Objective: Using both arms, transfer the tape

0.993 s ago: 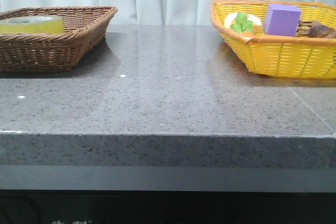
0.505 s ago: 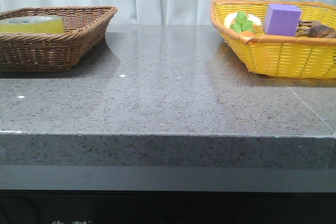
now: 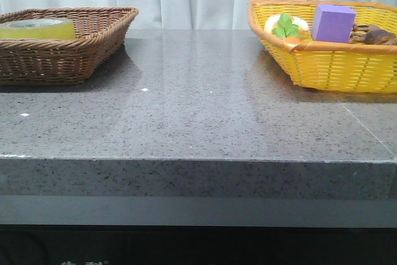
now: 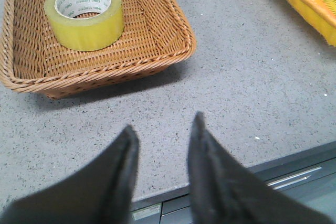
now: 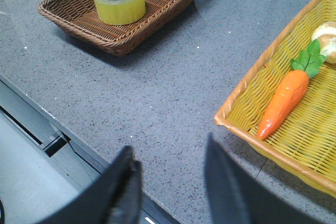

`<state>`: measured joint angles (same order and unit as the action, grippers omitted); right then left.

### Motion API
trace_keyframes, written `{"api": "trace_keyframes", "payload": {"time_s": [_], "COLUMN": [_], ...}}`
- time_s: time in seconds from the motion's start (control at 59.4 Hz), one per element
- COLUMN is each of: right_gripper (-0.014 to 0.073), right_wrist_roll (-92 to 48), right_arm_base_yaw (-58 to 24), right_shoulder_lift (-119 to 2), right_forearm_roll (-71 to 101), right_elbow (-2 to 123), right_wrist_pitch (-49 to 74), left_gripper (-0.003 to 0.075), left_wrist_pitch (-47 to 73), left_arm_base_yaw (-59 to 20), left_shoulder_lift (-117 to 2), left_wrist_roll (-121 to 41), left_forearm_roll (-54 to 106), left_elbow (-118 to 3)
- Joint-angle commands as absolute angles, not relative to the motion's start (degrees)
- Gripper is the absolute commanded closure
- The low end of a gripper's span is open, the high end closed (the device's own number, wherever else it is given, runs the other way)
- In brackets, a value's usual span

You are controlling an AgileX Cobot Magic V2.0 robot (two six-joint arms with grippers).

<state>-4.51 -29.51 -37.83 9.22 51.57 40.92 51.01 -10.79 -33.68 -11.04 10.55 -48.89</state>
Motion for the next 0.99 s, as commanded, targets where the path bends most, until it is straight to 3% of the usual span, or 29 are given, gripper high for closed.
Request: {"api": "trace_keyframes", "payload": {"time_s": [0.0, 0.067, 0.118, 0.488, 0.976], "right_gripper": [0.0524, 0.0621, 0.0668, 0.0661, 0.0661], "right_wrist_roll": [-4.33, -4.33, -4.33, -4.33, -4.33], "right_arm_base_yaw": [-29.22, -29.22, -29.22, -29.22, -29.22], "right_shoulder_lift": [-37.92, -37.92, -37.92, -37.92, -37.92], "right_forearm_roll": [9.56, 9.56, 9.56, 9.56, 9.56], "right_elbow": [53.06, 53.06, 53.06, 53.06, 53.06], "right_wrist_pitch": [37.09, 37.09, 37.09, 37.09, 37.09], "left_gripper": [0.0664, 0.0743, 0.0741, 0.0741, 0.0741], "left_wrist_pitch": [46.24, 46.37, 46.37, 45.22, 6.98], "left_arm_base_yaw": [-11.23, -11.23, -11.23, -11.23, -3.12], "left_shoulder_lift": [-33.76, -33.76, -33.76, -33.61, -10.05], "left_wrist_roll": [-10.47, -10.47, -10.47, -10.47, -10.47], "left_forearm_roll": [11.88, 11.88, 11.88, 11.88, 11.26], "left_elbow": [-50.23, -50.23, -50.23, -49.57, -15.0]}}
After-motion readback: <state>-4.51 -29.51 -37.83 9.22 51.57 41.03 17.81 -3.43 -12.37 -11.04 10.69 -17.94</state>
